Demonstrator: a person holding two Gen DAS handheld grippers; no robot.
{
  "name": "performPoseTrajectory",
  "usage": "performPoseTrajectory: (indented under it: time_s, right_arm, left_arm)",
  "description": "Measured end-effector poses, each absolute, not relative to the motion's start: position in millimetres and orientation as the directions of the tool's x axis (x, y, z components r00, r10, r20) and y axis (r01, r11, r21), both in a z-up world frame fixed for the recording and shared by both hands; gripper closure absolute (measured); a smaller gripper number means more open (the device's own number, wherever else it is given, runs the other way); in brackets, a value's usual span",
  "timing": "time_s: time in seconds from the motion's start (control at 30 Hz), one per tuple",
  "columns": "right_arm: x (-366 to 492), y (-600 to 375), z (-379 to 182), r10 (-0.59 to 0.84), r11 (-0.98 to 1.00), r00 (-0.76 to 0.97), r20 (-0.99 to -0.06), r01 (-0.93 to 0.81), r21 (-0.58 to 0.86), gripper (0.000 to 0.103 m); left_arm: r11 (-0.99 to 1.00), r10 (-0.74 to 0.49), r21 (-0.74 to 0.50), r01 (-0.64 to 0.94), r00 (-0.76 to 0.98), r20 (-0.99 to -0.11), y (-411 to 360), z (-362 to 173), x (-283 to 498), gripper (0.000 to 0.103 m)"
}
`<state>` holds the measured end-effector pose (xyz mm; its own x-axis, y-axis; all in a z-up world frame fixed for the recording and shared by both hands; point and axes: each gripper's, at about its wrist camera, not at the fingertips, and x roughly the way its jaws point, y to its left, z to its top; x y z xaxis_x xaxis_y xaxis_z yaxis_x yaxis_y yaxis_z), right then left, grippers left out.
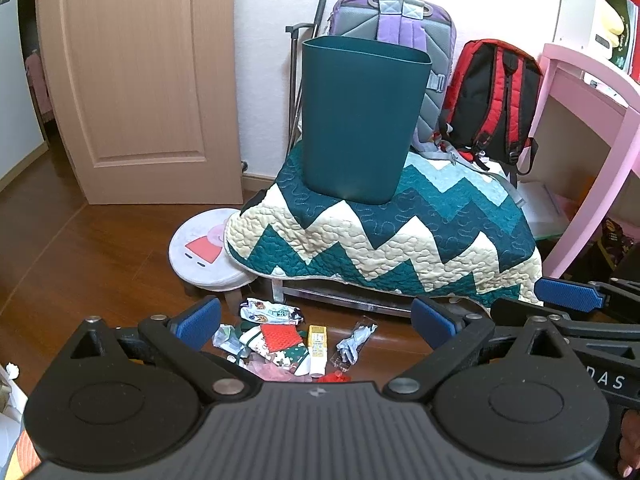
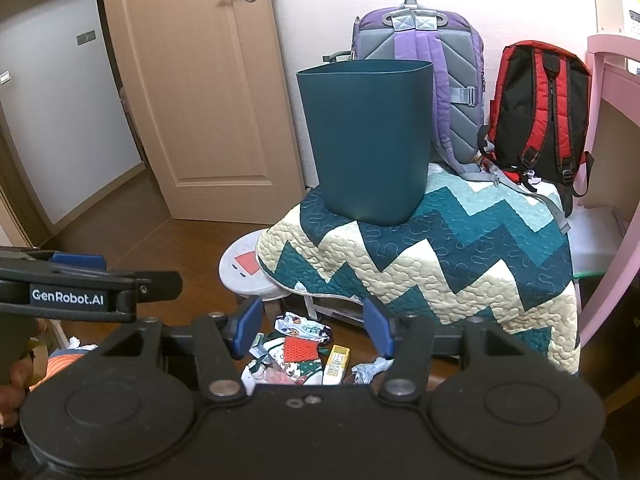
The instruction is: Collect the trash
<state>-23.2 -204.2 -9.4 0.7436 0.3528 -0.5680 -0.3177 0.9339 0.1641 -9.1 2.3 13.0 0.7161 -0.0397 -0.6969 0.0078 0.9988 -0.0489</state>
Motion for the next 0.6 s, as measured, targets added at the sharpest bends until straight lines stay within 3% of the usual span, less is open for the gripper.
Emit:
performPoseTrajectory:
  time_s: [0.6]
  right_arm:
    - [-20.9,-202.7,-9.4,0.353,0.934,0.740,-0.572,-0.316,0.168,0.047]
  left_arm:
    - [0.998,-0.059,-0.052,0.032,0.707,-0.704,-2.5,7.2,-10.1,0.001]
